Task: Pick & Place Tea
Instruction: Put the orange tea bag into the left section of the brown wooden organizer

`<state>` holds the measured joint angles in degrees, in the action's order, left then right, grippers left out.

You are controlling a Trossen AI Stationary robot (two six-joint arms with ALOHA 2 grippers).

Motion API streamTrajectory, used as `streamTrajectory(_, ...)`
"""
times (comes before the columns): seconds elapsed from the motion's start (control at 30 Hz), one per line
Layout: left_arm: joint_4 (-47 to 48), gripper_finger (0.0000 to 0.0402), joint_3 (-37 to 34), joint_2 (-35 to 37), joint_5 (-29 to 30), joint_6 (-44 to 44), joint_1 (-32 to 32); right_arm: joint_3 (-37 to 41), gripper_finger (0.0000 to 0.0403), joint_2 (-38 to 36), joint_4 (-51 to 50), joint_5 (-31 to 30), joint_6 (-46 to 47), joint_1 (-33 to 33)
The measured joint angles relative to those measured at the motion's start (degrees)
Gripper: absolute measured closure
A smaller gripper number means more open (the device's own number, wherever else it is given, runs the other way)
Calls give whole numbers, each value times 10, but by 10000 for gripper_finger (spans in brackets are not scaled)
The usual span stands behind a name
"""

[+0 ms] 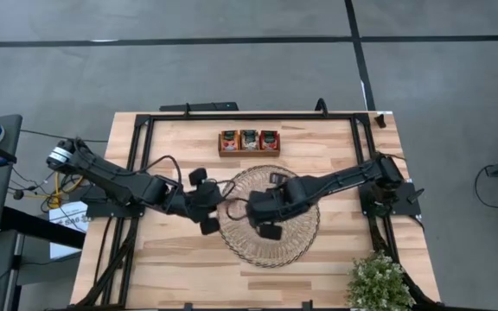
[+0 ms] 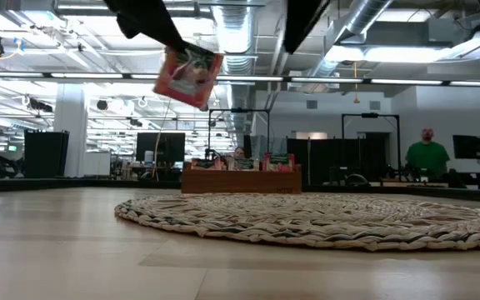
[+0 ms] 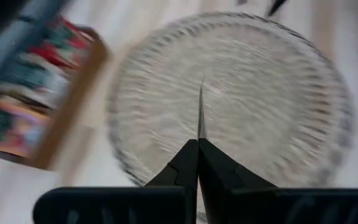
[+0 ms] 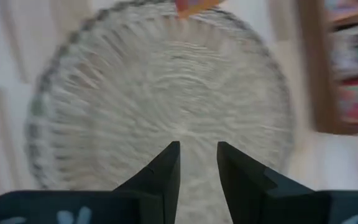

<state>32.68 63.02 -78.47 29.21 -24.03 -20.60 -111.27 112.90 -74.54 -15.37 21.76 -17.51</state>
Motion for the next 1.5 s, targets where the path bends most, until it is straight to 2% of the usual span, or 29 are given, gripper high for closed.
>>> streamTrajectory(0.07, -2, 401, 0, 6, 24, 23, 13, -1, 306, -5, -34, -43, 3, -12)
streamTrajectory(0.17, -3, 401, 0, 19, 27, 40, 42, 0, 306, -9, -102, -105, 7, -32)
streamTrajectory(0.3, -15, 401, 0, 37, 20, 71, 85, 0, 306, -28, -153, -113, 22, -50)
streamTrajectory(0.4, -48, 401, 0, 44, -7, 106, 125, 2, 306, -58, -153, -117, 23, -59)
streamTrajectory(0.63, -121, 401, 0, 44, -98, 183, 251, 84, 306, -190, -143, -119, 68, -69)
streamTrajectory(0.83, -141, 401, -1, 42, -186, 207, 368, 227, 306, -325, -36, -118, 96, -95)
streamTrajectory(1.03, -275, 401, -84, 42, -284, 187, 459, 363, 306, -433, 80, -116, 105, -109)
streamTrajectory(1.27, -339, 401, -172, 42, -340, 183, 515, 480, 306, -541, 167, -117, 141, -93)
streamTrajectory(1.5, -398, 401, -204, 12, -388, 209, 562, 539, 306, -599, 255, -115, 149, -62)
